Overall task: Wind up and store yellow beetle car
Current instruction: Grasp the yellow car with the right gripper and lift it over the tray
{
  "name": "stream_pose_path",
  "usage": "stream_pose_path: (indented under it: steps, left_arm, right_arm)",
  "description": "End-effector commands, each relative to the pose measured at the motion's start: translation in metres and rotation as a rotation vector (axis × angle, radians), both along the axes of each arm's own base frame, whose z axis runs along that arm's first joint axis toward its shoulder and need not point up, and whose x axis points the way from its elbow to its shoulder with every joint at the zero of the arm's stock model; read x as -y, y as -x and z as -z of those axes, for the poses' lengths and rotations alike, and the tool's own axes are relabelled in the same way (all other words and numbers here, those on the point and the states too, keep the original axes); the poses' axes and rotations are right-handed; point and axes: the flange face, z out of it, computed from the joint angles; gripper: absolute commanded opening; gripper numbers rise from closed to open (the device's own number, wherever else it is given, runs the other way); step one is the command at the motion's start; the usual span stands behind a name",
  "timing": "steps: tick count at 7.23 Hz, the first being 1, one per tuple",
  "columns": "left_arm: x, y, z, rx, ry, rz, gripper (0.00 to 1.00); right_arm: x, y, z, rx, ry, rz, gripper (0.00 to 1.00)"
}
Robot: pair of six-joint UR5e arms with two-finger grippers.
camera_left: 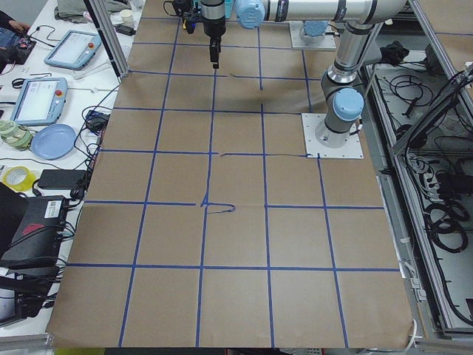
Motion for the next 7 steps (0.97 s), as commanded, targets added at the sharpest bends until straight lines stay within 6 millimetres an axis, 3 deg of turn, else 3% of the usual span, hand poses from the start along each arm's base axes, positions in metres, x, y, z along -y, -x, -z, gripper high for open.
stream_pose_path:
  steps: [1, 2, 3, 4, 5, 6, 7]
  left_arm:
    - [-0.001, -0.001, 0.0, 0.004, 0.001, -0.035, 1.0]
    - [-0.001, -0.002, 0.004, 0.007, -0.007, -0.036, 1.0]
    - [-0.002, -0.001, 0.005, 0.001, -0.013, -0.038, 1.0]
    - [-0.001, -0.001, 0.004, -0.003, -0.002, -0.038, 1.0]
    - [-0.004, -0.001, 0.001, -0.002, -0.001, -0.038, 1.0]
    - [-0.006, -0.001, -0.001, -0.003, 0.004, -0.038, 1.0]
    - [-0.005, -0.003, -0.003, -0.003, 0.013, -0.043, 1.0]
  right_arm:
    - [-0.013, -0.005, -0.068, 0.01, 0.027, 0.056, 0.07]
    - [-0.028, -0.008, -0.123, 0.003, 0.069, 0.085, 0.07]
    - [-0.042, -0.001, -0.149, 0.004, 0.048, 0.093, 0.07]
    - [-0.049, 0.04, -0.155, 0.006, 0.052, 0.142, 0.07]
    - [-0.059, 0.1, -0.152, 0.031, 0.052, 0.19, 0.07]
    - [-0.069, 0.15, -0.141, 0.026, 0.049, 0.14, 0.11]
    - [-0.062, 0.176, -0.112, 0.004, 0.065, -0.012, 0.12]
